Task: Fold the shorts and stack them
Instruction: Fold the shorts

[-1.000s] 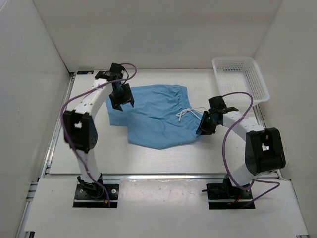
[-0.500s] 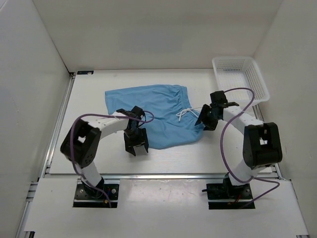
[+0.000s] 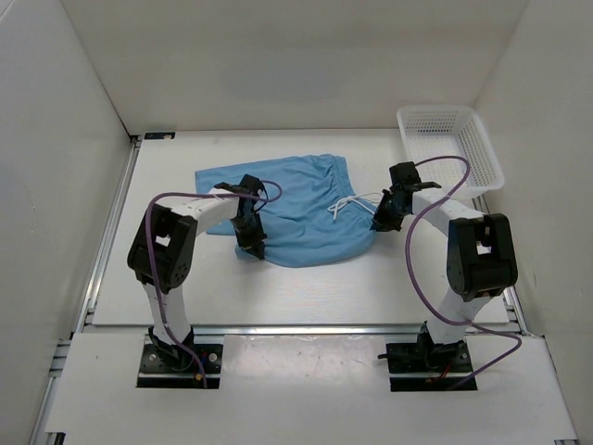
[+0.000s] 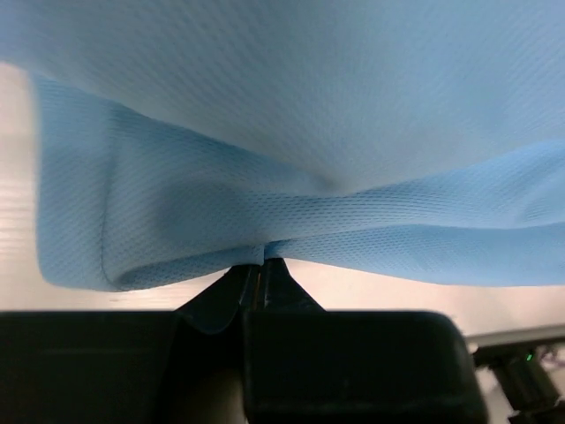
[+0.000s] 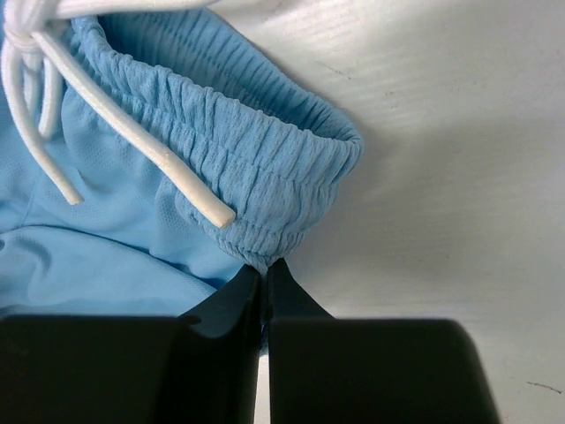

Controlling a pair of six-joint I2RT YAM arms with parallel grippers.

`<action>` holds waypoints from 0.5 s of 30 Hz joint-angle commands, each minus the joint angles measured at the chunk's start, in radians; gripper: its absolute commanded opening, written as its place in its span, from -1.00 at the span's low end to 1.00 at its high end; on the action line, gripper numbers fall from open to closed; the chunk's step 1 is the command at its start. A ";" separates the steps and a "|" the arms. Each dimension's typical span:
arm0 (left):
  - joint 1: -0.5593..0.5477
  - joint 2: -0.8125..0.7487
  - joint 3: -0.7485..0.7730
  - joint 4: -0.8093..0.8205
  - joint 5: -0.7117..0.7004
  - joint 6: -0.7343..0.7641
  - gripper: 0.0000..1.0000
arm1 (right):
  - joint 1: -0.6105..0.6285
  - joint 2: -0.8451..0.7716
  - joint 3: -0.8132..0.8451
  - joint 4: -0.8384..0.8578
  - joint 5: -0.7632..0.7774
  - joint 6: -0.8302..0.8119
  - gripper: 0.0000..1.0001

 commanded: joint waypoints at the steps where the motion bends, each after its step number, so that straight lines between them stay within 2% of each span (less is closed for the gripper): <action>1: 0.027 -0.056 0.079 -0.016 -0.095 0.051 -0.79 | -0.003 -0.012 0.037 -0.006 0.014 -0.013 -0.98; 8: 0.036 -0.081 0.113 -0.054 -0.095 0.069 -0.79 | -0.003 -0.033 0.046 -0.017 0.014 -0.022 -1.00; 9: 0.036 -0.081 0.101 -0.054 -0.075 0.069 -0.73 | -0.003 -0.033 0.046 -0.017 0.014 -0.031 -1.00; 10: 0.036 -0.090 0.101 -0.054 -0.075 0.069 -0.44 | -0.003 -0.033 0.046 -0.017 0.014 -0.032 -1.00; 11: 0.036 -0.090 0.089 -0.054 -0.063 0.058 0.17 | -0.003 -0.033 0.046 -0.017 0.014 -0.032 -1.00; 12: 0.036 -0.090 0.080 -0.054 -0.063 0.058 0.42 | -0.003 -0.033 0.046 -0.017 0.014 -0.032 -1.00; 13: 0.036 -0.072 0.080 -0.054 -0.063 0.058 0.52 | -0.003 -0.033 0.046 -0.017 0.014 -0.032 -1.00; 15: 0.036 -0.033 0.092 -0.045 -0.053 0.058 0.52 | -0.003 -0.024 0.046 -0.017 0.005 -0.032 -1.00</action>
